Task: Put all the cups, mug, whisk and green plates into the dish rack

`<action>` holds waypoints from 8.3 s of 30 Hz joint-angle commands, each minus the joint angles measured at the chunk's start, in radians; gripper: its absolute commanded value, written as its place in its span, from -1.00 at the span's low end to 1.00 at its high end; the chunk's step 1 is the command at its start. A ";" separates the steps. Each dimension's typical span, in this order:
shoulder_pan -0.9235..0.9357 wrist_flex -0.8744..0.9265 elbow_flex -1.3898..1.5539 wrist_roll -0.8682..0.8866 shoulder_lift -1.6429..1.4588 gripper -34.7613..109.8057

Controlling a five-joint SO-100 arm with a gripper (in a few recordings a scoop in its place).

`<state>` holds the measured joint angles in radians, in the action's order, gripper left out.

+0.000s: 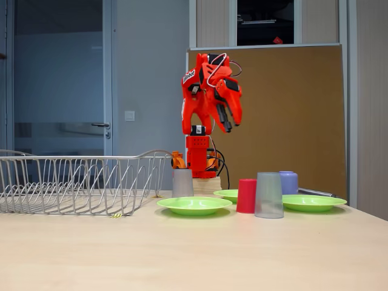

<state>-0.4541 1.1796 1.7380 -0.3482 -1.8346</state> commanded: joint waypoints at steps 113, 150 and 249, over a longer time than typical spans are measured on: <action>1.109 0.457 -1.551 -0.179 1.161 -0.46; 1.158 0.362 -1.559 -0.252 1.391 -0.32; 1.275 0.431 -1.916 -0.268 1.322 -0.37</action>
<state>0.8560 1.5355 -0.0767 -0.5937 -0.4188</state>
